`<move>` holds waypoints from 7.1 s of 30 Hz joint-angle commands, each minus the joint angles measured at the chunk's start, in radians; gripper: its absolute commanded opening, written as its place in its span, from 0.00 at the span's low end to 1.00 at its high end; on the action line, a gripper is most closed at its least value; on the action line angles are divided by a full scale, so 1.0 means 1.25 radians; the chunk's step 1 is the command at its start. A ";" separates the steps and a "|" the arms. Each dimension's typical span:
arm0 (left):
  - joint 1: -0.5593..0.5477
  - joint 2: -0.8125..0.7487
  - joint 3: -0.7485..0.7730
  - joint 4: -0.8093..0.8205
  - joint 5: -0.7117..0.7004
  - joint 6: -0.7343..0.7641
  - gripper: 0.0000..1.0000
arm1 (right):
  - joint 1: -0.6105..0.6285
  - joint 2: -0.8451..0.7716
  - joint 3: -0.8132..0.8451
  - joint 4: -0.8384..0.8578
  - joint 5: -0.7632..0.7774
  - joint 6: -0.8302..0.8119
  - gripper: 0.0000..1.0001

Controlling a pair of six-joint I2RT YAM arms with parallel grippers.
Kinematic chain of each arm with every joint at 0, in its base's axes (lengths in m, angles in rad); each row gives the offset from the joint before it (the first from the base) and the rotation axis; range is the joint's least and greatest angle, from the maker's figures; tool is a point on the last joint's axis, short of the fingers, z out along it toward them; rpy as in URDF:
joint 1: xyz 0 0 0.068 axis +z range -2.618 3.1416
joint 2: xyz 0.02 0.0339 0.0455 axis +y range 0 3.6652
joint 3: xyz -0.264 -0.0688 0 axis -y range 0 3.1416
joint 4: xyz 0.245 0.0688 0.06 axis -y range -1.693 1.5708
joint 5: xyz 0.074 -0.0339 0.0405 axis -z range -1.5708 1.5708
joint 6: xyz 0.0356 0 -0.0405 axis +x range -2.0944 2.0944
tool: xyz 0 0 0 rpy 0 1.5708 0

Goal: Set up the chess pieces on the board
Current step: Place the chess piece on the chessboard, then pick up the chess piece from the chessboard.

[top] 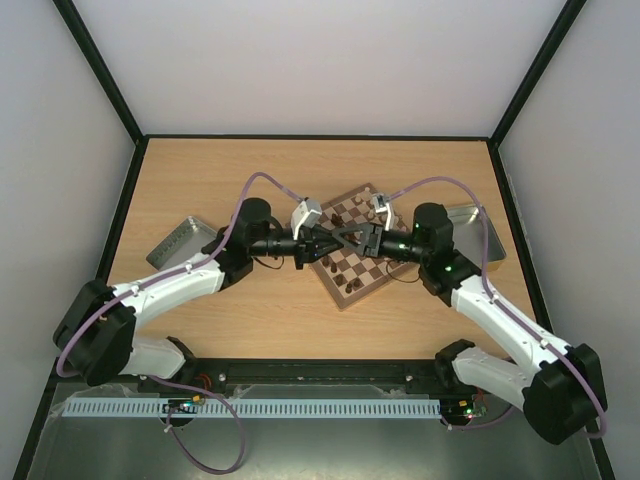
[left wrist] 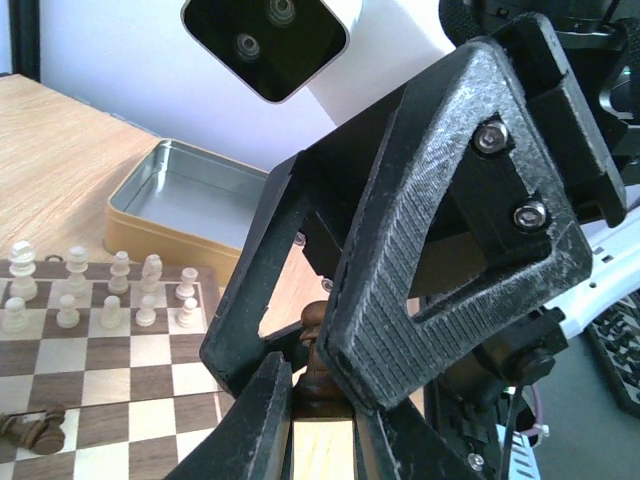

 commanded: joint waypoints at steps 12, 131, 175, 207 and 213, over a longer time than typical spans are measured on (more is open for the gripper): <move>0.002 -0.039 -0.027 0.047 0.006 -0.015 0.02 | 0.003 -0.133 -0.032 0.004 0.041 0.032 0.17; 0.086 -0.199 -0.147 -0.142 -0.561 -0.186 0.76 | 0.112 0.450 0.277 -0.434 0.814 -0.059 0.40; 0.099 -0.181 -0.147 -0.114 -0.477 -0.200 0.76 | 0.105 0.470 0.199 -0.413 0.829 -0.113 0.20; 0.080 0.382 0.295 -0.194 0.002 -0.404 0.55 | 0.103 0.195 -0.111 0.118 0.721 -0.361 0.25; 0.065 0.404 0.287 -0.157 0.010 -0.437 0.51 | 0.103 0.181 -0.117 0.117 0.706 -0.359 0.25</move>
